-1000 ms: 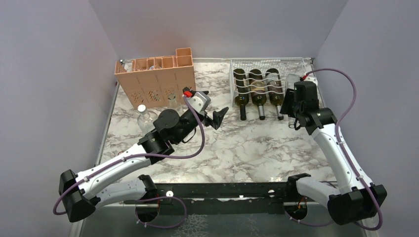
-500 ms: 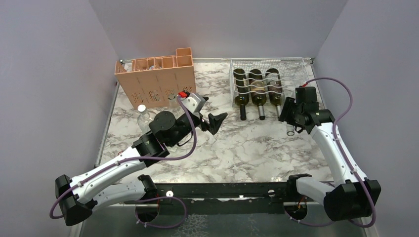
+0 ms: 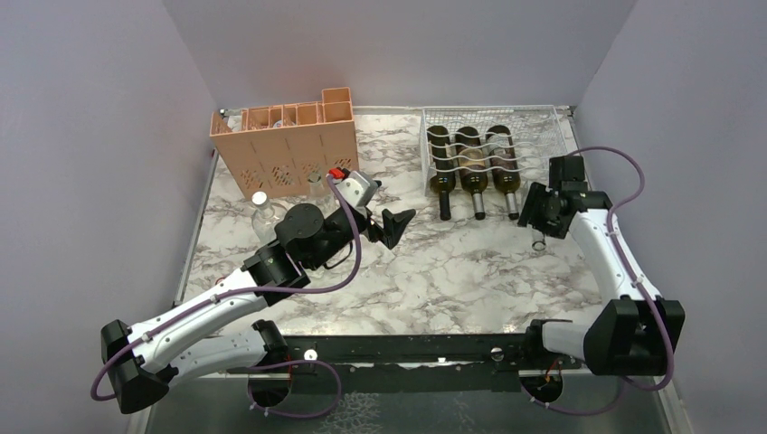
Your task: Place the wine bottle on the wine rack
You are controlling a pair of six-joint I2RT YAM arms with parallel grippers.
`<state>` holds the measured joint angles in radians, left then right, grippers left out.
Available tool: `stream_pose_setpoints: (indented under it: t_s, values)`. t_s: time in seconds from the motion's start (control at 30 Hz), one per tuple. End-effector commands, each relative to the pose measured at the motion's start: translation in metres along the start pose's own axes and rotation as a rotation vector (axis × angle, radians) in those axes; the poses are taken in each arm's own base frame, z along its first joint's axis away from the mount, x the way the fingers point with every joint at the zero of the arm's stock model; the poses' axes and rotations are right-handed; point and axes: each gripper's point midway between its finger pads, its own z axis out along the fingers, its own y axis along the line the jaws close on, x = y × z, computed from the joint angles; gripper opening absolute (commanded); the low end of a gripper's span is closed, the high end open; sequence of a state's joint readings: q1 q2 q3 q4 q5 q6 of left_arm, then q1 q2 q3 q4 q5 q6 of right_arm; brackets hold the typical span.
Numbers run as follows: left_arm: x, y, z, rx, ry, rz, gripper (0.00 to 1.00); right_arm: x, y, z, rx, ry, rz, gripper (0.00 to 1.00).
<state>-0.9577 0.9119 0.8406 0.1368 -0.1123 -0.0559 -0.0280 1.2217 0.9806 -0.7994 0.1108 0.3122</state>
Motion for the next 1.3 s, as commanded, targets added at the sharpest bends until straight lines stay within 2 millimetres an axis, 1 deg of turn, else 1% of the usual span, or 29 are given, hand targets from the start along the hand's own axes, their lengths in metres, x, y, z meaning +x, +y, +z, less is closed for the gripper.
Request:
stream_pose_setpoints:
  t_s: [0.0, 0.13, 0.3, 0.37, 0.43, 0.53, 0.63, 0.7, 0.77, 0.83, 0.97, 1.17, 1.27]
  values:
    - [-0.007, 0.0, -0.004, -0.002, -0.024, -0.015, 0.99, -0.043, 0.007, 0.008, -0.019, -0.116, -0.002, 0.01]
    - [-0.01, 0.0, -0.007, 0.0, -0.032, -0.016, 0.99, -0.062, 0.013, 0.017, -0.03, -0.154, -0.011, 0.01]
    - [-0.012, 0.0, -0.009, 0.0, -0.049, -0.019, 0.99, -0.086, 0.009, 0.025, -0.005, -0.241, 0.005, 0.01]
    - [-0.011, 0.0, -0.009, -0.001, -0.045, -0.019, 0.99, -0.091, 0.007, 0.028, 0.007, -0.26, 0.007, 0.01]
    - [-0.011, 0.0, -0.009, 0.0, -0.043, -0.019, 0.99, -0.096, 0.009, 0.029, -0.007, -0.286, -0.01, 0.01]
    - [-0.009, 0.001, -0.009, -0.003, -0.042, -0.017, 0.99, -0.1, 0.012, 0.038, -0.027, -0.295, -0.033, 0.01]
    - [-0.008, 0.0, -0.007, 0.0, -0.04, -0.016, 0.99, -0.102, 0.021, 0.052, -0.081, -0.289, -0.032, 0.01]
    - [-0.009, -0.001, -0.006, 0.006, -0.038, -0.018, 0.99, -0.107, 0.025, 0.059, -0.099, -0.321, -0.033, 0.01]
    - [-0.009, -0.003, -0.006, 0.012, -0.034, -0.019, 0.99, -0.119, 0.031, 0.062, -0.136, -0.391, -0.051, 0.01]
    - [-0.008, -0.002, -0.006, 0.011, -0.032, -0.017, 0.99, -0.125, 0.035, 0.067, -0.161, -0.421, -0.076, 0.01]
    - [-0.008, 0.0, -0.006, -0.002, -0.033, -0.014, 0.99, -0.136, 0.038, 0.079, -0.186, -0.465, -0.116, 0.01]
    - [-0.004, 0.001, -0.003, -0.006, -0.018, -0.008, 0.99, -0.151, 0.035, 0.094, -0.202, -0.485, -0.16, 0.01]
    - [-0.002, 0.0, 0.0, -0.005, -0.007, -0.007, 0.99, -0.159, 0.034, 0.102, -0.197, -0.484, -0.214, 0.01]
